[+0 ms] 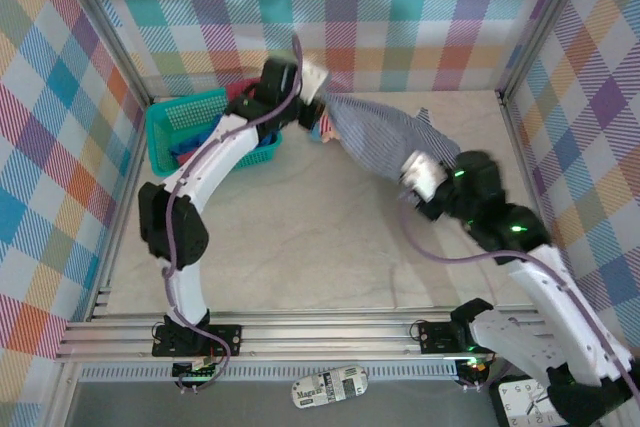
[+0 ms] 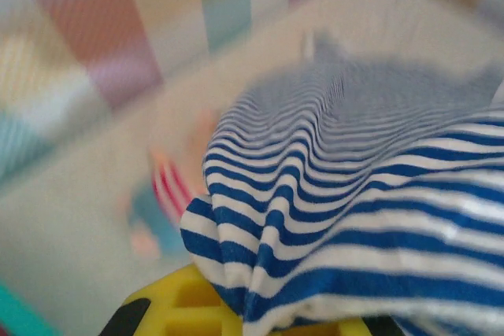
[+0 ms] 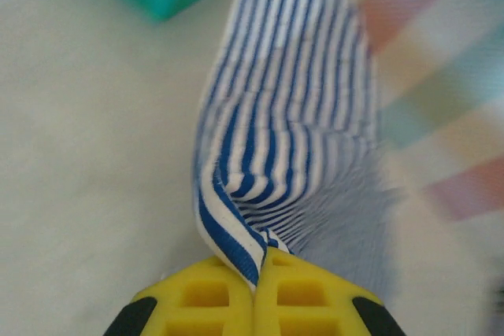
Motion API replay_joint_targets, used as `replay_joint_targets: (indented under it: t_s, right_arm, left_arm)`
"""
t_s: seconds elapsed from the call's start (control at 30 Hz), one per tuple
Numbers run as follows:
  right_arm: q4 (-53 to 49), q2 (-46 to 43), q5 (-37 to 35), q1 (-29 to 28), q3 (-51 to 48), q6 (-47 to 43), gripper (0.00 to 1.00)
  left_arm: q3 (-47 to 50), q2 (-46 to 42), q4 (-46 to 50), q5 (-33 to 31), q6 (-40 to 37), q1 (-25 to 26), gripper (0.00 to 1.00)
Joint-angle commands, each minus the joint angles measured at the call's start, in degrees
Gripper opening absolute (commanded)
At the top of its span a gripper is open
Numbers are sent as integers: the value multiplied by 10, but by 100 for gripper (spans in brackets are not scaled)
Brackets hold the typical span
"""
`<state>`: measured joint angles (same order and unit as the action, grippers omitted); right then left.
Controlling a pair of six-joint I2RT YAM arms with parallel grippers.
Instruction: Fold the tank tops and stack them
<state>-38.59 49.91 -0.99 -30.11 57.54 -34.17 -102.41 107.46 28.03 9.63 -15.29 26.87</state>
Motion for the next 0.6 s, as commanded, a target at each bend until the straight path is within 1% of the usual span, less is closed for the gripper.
replay_joint_targets:
  t_s: [0.0,0.07,0.13,0.2,0.3,0.37,0.43,0.5,0.57]
  right_arm:
    - [-14,4,4,-89,-72,95,3]
    - [14,45,22,-144,-102,134,3]
    - [49,95,34,-194,-113,157,4]
    - [73,151,52,-227,-112,165,4]
    - [105,217,90,-254,-109,179,4]
    - [127,247,114,-271,-107,187,4]
    - [122,278,136,-288,-92,186,4]
    - [99,298,142,-298,-80,179,4]
    - [87,294,145,-299,-84,184,4]
  left_arm:
    - [141,-68,-14,-45,-34,-13,0]
    - [213,-83,-20,-83,-51,-25,0]
    - [246,-82,-18,-107,-52,-41,0]
    - [265,-81,-10,-131,-60,-49,1]
    - [300,-81,-14,-176,-85,-52,4]
    - [299,-71,12,-206,-95,-57,6]
    - [305,-71,29,-236,-102,-59,7]
    - [320,-85,34,-224,-93,-59,7]
    - [349,-109,16,-208,-81,-59,7]
